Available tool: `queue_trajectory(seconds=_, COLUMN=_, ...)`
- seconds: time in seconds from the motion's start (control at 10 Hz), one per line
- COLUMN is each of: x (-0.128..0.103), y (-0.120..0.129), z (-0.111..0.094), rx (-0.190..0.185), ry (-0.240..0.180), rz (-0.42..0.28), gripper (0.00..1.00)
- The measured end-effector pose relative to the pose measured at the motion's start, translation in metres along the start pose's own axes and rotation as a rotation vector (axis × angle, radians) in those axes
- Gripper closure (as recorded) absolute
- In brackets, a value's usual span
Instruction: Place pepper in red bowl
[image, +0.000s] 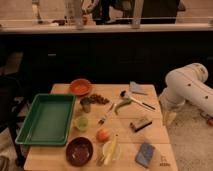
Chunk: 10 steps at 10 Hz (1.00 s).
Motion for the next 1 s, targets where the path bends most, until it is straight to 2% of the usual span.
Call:
queue_trajectory(seconds=0.2, x=0.0, y=0.0, z=0.0, rx=0.0, ry=-0.001, rz=0.0, gripper=0.2)
queue_trajectory(seconds=0.4, x=-0.001, y=-0.004, z=0.002, rx=-0.005, ry=-0.023, rz=-0.021, gripper=0.2)
queue_trajectory(seconds=0.6, x=-0.019, y=-0.025, z=0.021, rx=-0.033, ry=-0.073, rz=-0.097, gripper=0.2)
queue_trajectory(seconds=0.8, x=-0.029, y=-0.035, z=0.035, rx=-0.051, ry=-0.114, rz=-0.143, gripper=0.2)
queue_trajectory(seconds=1.0, x=-0.039, y=-0.038, z=0.045, rx=-0.039, ry=-0.145, rz=-0.17, gripper=0.2)
